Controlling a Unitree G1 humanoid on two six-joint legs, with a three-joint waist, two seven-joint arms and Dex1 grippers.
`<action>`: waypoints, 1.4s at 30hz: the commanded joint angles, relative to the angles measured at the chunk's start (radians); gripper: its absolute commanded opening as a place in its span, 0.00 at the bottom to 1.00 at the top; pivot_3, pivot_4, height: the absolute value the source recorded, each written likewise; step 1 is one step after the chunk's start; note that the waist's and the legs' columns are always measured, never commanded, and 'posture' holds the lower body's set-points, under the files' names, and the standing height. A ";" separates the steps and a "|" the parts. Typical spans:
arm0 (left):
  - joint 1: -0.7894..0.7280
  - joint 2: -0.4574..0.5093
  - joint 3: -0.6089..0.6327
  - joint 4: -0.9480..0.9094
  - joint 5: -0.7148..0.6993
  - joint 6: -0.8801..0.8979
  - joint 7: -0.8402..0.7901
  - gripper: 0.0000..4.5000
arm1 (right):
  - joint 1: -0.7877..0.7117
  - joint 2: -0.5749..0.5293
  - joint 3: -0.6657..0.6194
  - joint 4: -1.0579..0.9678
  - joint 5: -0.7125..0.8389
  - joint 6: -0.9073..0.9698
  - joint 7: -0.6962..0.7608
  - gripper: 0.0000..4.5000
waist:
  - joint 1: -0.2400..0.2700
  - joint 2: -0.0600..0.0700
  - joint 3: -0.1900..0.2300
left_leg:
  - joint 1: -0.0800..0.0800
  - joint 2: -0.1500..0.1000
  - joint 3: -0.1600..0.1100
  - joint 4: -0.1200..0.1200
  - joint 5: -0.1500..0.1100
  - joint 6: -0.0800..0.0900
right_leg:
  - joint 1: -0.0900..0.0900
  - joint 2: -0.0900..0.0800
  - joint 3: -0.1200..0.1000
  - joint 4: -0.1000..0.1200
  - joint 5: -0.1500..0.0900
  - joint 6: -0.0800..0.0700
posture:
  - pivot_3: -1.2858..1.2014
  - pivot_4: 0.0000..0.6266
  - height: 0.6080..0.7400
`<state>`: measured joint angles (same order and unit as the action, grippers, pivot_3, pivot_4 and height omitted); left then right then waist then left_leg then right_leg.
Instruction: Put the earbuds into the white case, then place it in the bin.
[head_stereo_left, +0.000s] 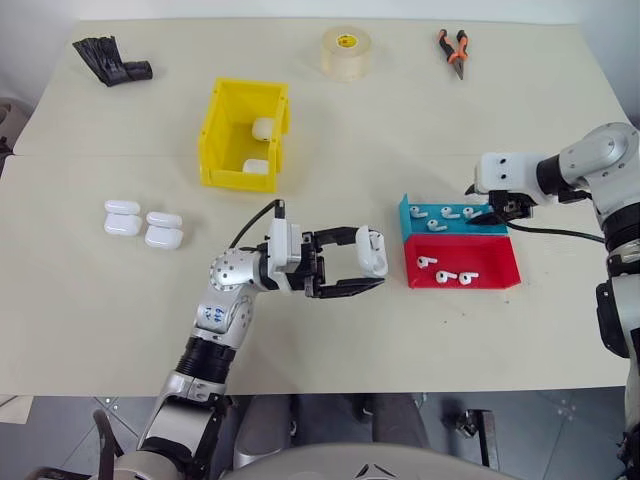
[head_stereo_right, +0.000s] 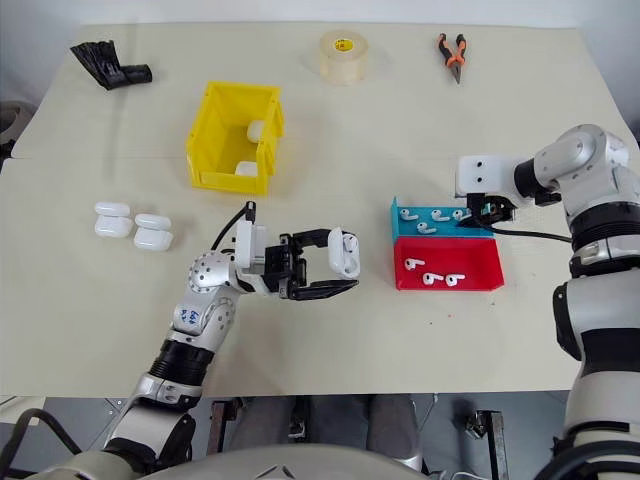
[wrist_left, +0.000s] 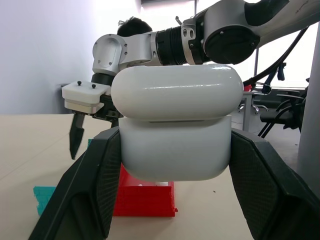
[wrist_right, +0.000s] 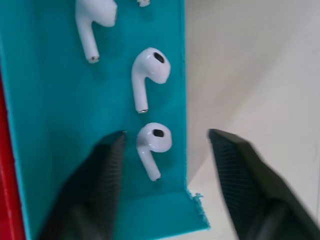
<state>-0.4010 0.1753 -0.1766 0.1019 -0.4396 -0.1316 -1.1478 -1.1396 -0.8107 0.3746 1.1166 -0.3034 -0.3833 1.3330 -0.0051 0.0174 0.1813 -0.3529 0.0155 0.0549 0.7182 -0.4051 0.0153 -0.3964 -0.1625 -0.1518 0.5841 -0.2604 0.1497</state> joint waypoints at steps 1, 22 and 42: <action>0.007 -0.001 -0.001 -0.044 -0.007 -0.001 0.006 0.62 | -0.007 0.006 0.001 0.022 -0.024 0.001 -0.001 0.35 | 0.000 0.000 0.000 | 0.000 0.000 0.000 0.000 0.000 0.000 | 0.000 0.000 0.000 0.000 0.000 0.000 | 0.52 0.24 1.00; 0.005 0.007 0.003 -0.052 -0.009 0.008 0.013 0.62 | 0.003 0.028 -0.031 0.038 -0.026 0.005 -0.020 0.16 | -0.002 0.000 0.000 | 0.000 0.000 0.000 0.000 0.000 0.000 | 0.000 0.000 0.000 0.000 0.000 0.000 | 0.52 0.24 1.00; -0.070 0.000 0.021 0.026 -0.033 0.022 -0.061 0.62 | 0.752 0.043 -0.686 -1.363 1.061 1.016 -0.102 0.16 | 0.026 0.002 0.001 | -0.002 0.000 -0.003 0.002 0.000 0.000 | 0.000 -0.001 -0.003 0.001 0.000 0.000 | 0.52 0.24 1.00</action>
<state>-0.4608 0.1779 -0.1629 0.1356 -0.4523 -0.1082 -1.2000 -0.4029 -0.7763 -0.2577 -0.1415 0.6456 0.5558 1.2886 0.0211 0.0197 0.1826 -0.3546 0.0152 0.0520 0.7202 -0.4051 0.0153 -0.3963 -0.1632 -0.1551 0.5847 -0.2604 0.1497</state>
